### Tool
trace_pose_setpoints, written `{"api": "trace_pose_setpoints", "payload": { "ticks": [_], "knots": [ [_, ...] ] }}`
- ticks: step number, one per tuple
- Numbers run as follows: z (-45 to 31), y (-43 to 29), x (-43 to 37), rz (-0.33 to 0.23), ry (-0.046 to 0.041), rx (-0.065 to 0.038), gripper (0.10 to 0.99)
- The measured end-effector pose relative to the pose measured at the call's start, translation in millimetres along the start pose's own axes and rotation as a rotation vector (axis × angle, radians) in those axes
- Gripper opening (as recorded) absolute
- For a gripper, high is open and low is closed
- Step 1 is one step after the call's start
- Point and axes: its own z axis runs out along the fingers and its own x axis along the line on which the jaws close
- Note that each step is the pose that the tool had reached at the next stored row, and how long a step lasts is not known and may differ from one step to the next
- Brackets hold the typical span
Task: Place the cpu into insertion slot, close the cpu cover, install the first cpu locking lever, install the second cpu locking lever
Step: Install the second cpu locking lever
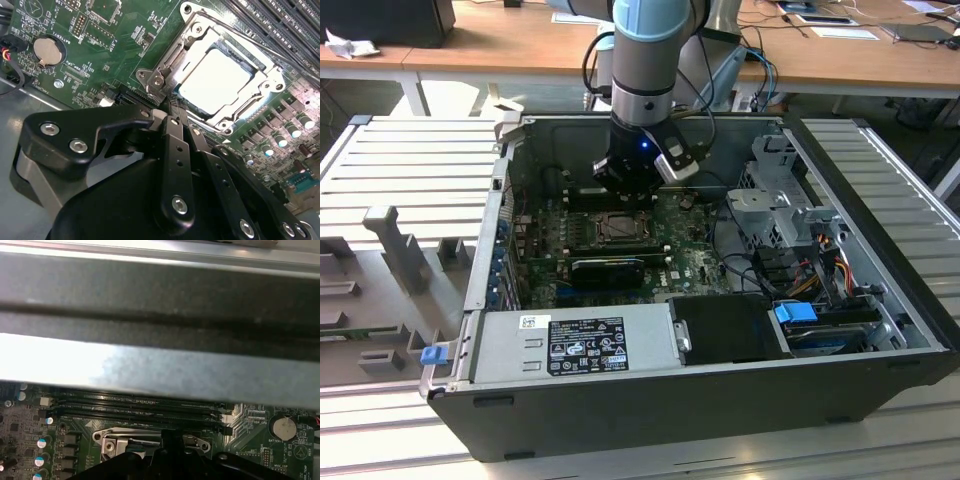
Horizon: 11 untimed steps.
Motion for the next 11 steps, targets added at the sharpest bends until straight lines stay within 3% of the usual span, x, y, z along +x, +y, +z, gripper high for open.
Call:
{"api": "trace_pose_setpoints", "payload": {
  "ticks": [11],
  "knots": [
    [-4.2, -1.5, 0.0, 0.001, -0.0001, 0.000, 0.106]
  ]
}}
